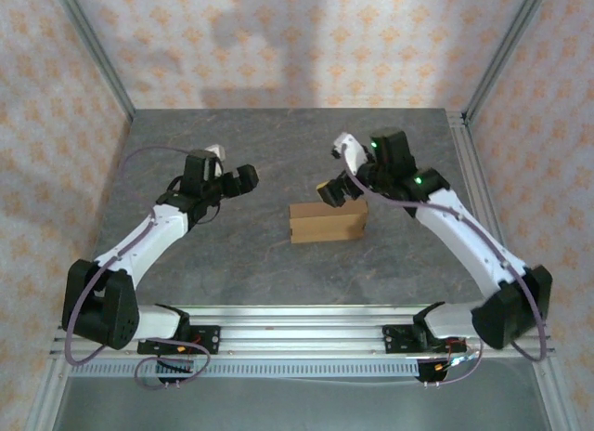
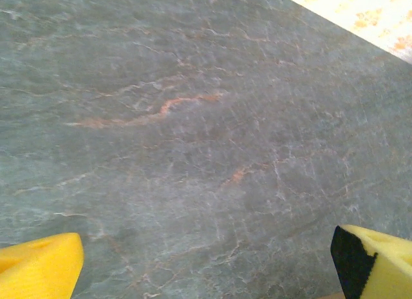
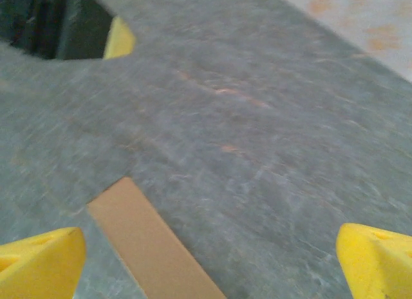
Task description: Fold the paper box
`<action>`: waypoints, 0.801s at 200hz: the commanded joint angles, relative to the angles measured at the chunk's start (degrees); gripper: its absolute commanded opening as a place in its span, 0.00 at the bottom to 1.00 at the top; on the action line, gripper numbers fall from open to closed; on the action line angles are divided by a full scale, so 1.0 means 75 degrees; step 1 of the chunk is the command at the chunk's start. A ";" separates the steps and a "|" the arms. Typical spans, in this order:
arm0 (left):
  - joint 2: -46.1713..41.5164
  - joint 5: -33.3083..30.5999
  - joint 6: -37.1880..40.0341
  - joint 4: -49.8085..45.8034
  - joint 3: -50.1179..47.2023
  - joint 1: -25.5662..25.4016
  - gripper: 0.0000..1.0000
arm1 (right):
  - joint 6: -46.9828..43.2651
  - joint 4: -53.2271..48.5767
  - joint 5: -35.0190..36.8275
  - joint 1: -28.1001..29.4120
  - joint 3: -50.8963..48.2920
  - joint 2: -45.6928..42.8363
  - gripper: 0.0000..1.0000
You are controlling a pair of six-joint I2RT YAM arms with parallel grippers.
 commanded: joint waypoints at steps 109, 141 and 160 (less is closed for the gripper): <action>-0.0965 0.0181 0.0450 -0.0686 -0.0739 0.0222 1.00 | -0.3860 -0.4072 0.0451 0.1289 0.3404 0.3828 0.95; -0.0965 0.0279 0.0505 -0.0616 -0.0774 0.0229 1.00 | -0.3925 -0.3979 0.0630 0.1375 0.3462 0.4117 0.81; -0.0954 0.0309 0.0548 -0.0681 -0.0759 0.0228 1.00 | -0.4007 -0.4220 0.0578 0.1376 0.3626 0.4273 0.71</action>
